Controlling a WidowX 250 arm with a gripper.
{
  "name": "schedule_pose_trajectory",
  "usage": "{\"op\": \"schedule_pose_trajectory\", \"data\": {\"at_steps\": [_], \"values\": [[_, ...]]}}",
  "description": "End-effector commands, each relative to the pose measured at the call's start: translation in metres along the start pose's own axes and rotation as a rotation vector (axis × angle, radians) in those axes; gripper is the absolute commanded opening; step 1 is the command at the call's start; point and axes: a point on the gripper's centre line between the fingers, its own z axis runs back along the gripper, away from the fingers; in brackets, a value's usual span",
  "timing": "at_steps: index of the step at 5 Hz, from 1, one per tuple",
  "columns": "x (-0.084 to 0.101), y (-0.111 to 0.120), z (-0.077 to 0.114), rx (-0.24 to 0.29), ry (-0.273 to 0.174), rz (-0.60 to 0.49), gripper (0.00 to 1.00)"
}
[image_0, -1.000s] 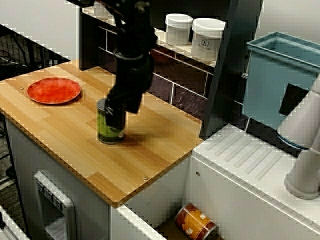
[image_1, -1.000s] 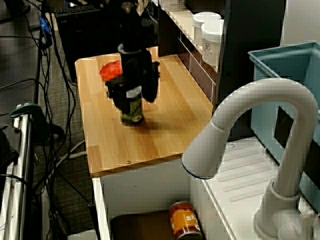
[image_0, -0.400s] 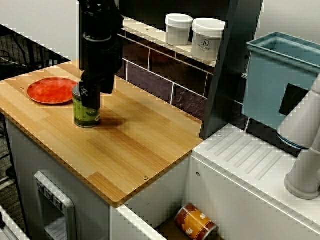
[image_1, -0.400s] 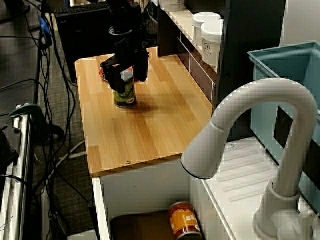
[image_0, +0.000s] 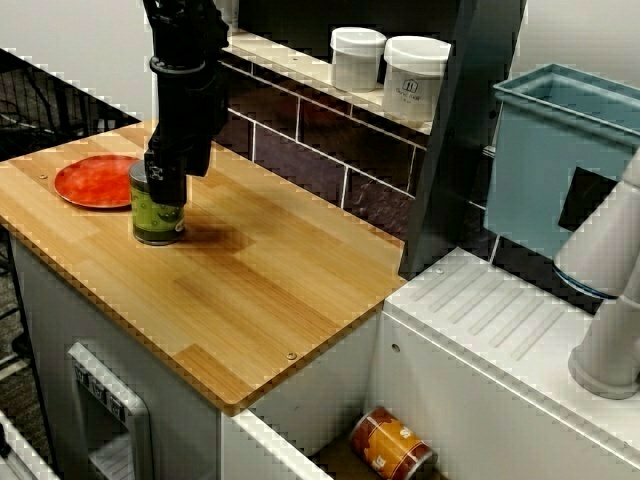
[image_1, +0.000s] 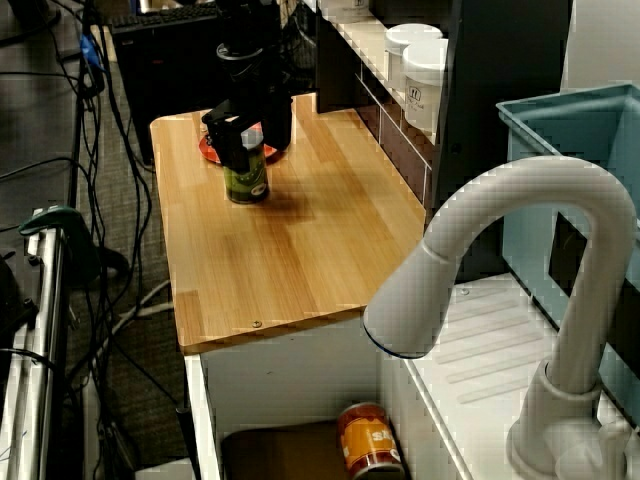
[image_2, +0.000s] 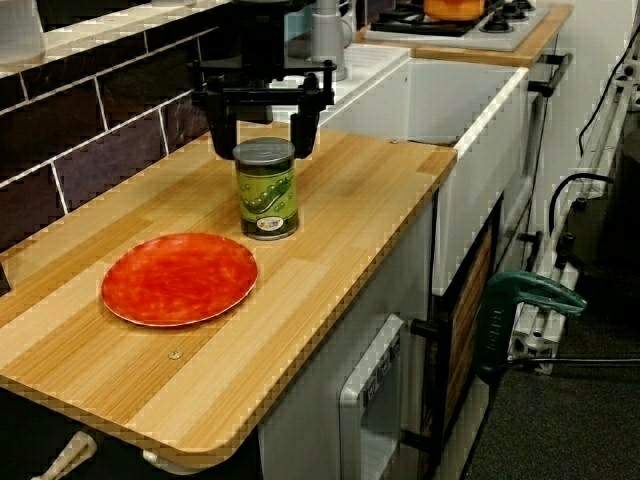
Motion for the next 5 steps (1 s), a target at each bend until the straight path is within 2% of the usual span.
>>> {"op": "schedule_pose_trajectory", "data": {"at_steps": [1, 2, 3, 4, 5], "values": [[0.004, -0.008, 0.029, -0.048, -0.079, 0.052, 1.00], [0.015, -0.003, 0.035, -0.065, -0.109, 0.080, 1.00], [0.008, 0.001, 0.044, -0.057, -0.114, 0.125, 1.00], [-0.016, 0.003, 0.051, -0.059, -0.086, 0.274, 1.00], [-0.041, 0.002, 0.060, -0.079, -0.084, 0.395, 1.00]]}}
